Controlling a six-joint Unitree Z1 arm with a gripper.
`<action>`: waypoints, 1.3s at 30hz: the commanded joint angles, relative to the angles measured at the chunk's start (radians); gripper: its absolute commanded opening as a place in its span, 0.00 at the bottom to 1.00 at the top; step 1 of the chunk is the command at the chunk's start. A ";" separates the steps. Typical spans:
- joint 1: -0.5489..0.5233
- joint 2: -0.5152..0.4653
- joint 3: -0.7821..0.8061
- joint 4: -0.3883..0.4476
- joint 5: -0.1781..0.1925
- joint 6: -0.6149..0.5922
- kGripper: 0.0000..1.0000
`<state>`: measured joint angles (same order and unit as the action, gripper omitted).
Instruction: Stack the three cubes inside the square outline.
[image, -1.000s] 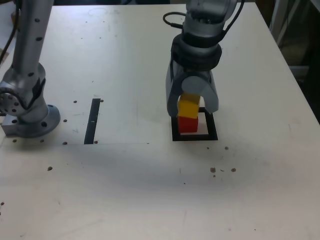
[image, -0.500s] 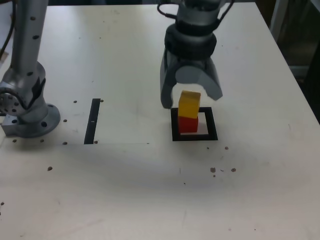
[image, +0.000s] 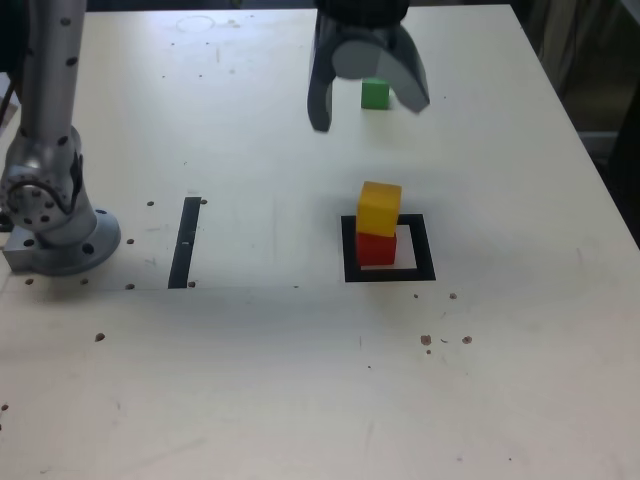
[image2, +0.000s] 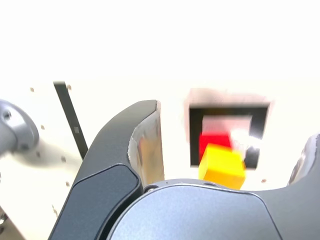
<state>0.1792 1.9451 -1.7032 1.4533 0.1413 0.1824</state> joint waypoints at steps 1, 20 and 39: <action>0.034 -0.007 -0.015 0.000 0.013 0.032 0.99; 0.381 0.172 -0.242 -0.016 0.082 0.382 0.99; 0.431 0.379 -0.366 -0.049 0.093 0.486 0.95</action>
<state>0.6070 2.3156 -2.0684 1.4083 0.2402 0.6675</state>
